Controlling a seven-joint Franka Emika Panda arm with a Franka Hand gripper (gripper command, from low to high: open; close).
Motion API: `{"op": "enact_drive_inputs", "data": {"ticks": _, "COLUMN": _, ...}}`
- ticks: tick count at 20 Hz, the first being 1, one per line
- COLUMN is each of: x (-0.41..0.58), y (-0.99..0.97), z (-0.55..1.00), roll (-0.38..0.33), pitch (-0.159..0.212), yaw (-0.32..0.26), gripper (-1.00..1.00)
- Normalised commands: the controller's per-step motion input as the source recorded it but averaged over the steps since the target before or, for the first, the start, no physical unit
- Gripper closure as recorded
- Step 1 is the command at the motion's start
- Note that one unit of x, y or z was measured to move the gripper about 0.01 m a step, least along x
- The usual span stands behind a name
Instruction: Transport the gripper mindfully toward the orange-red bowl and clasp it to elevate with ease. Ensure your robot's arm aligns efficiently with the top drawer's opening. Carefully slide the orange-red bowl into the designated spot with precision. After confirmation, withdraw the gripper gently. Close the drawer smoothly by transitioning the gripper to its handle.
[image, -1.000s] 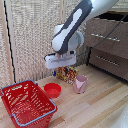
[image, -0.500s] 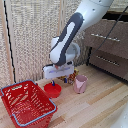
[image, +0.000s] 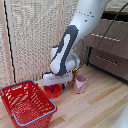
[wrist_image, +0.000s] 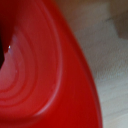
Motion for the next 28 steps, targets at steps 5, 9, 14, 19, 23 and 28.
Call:
{"op": "enact_drive_inputs", "data": {"ticks": 5, "x": 0.001, "y": 0.03, "z": 0.0, "roll": -0.004, "pitch": 0.003, "yaw": 0.018, "gripper": 1.0}}
{"op": "enact_drive_inputs", "data": {"ticks": 9, "x": 0.0, "y": 0.0, "z": 0.0, "roll": 0.0, "pitch": 0.0, "yaw": 0.02, "gripper": 1.0}}
{"op": "enact_drive_inputs", "data": {"ticks": 14, "x": 0.0, "y": 0.0, "z": 0.0, "roll": 0.0, "pitch": 0.006, "yaw": 0.057, "gripper": 1.0}}
{"op": "enact_drive_inputs", "data": {"ticks": 19, "x": 0.0, "y": 0.0, "z": 0.0, "roll": 0.0, "pitch": -0.001, "yaw": 0.015, "gripper": 1.0}}
{"op": "enact_drive_inputs", "data": {"ticks": 23, "x": 0.003, "y": 0.0, "z": 0.0, "roll": 0.0, "pitch": 0.0, "yaw": 0.016, "gripper": 1.0}}
{"op": "enact_drive_inputs", "data": {"ticks": 28, "x": -0.001, "y": -0.04, "z": 0.12, "roll": 0.0, "pitch": 0.0, "yaw": -0.001, "gripper": 1.0}}
